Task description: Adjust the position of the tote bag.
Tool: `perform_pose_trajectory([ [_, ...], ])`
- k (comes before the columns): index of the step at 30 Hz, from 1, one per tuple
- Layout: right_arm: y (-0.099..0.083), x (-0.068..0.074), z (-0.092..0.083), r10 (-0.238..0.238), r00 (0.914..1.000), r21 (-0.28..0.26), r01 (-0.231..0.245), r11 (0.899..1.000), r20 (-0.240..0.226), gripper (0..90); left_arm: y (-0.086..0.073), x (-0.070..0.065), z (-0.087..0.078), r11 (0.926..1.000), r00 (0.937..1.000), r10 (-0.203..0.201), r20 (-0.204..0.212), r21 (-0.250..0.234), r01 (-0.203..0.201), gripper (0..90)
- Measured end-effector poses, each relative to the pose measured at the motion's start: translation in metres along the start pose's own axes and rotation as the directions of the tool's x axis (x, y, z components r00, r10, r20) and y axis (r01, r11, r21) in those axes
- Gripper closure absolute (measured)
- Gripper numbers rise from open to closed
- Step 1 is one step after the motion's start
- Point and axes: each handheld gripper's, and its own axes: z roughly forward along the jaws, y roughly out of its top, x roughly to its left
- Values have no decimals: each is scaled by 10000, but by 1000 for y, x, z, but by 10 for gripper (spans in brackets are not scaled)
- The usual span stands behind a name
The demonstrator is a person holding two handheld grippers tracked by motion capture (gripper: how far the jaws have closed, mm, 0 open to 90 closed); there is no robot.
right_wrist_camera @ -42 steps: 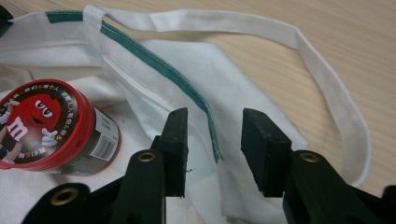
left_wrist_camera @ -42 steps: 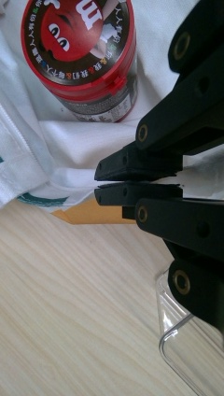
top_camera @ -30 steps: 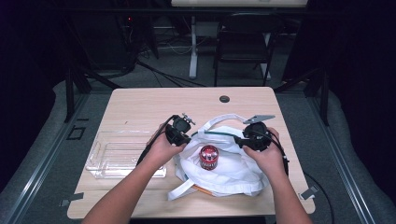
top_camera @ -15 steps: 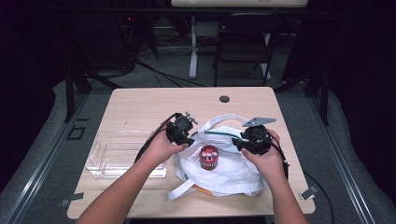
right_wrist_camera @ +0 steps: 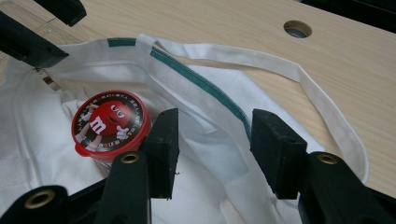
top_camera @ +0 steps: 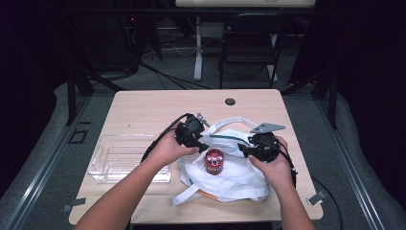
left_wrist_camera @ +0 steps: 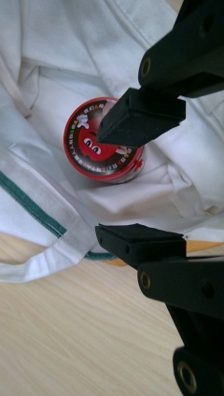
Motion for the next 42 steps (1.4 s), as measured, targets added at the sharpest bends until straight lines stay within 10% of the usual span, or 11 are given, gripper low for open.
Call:
perform_pose_trajectory([
  [9, -2, 3, 0, 41, 10000, 128, -41, 9999, -20, 524, 12, -11, 5, 9935, 9940, 1066, -240, 438, -1055, 461],
  [42, -4, 2, 1, 285, 9996, -51, -285, 9996, -36, 452, 23, -20, 34, 9721, 9808, 1853, 602, 1351, -1919, 258],
])
